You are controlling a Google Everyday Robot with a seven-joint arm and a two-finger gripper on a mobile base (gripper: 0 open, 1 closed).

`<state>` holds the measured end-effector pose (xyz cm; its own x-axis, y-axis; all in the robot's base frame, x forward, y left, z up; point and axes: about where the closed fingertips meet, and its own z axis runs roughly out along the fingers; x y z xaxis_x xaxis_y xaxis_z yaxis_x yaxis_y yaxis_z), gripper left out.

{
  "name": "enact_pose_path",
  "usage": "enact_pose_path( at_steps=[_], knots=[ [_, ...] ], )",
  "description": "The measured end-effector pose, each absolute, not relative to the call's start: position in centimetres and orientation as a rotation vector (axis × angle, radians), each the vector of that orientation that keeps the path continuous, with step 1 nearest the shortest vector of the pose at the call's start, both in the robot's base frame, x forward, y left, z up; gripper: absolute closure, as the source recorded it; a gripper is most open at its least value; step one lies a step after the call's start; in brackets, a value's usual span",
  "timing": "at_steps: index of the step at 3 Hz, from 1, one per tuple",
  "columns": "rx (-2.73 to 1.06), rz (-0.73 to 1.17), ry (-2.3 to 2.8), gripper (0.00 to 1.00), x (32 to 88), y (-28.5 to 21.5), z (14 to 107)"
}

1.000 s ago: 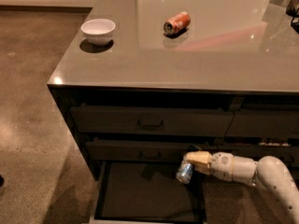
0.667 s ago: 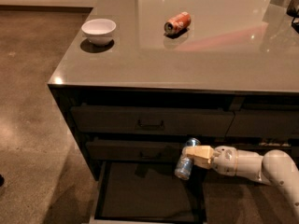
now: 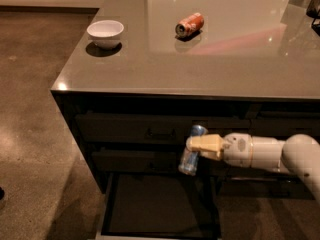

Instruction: Pick redbull can from bottom drawer and place on counter

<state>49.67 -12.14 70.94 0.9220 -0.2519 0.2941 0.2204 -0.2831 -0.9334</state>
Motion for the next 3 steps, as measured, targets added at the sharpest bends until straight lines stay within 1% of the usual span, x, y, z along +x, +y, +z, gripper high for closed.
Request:
enact_pose_path(
  at_steps=[1,2,3],
  knots=[
    [-1.86,-0.537,-0.02,1.0,51.3,-11.3,76.5],
    [-1.916,-0.585,-0.053,1.0,52.1,-10.4,80.9],
    [-1.988,-0.602,-0.06,1.0,54.5,-9.4,85.4]
  ],
)
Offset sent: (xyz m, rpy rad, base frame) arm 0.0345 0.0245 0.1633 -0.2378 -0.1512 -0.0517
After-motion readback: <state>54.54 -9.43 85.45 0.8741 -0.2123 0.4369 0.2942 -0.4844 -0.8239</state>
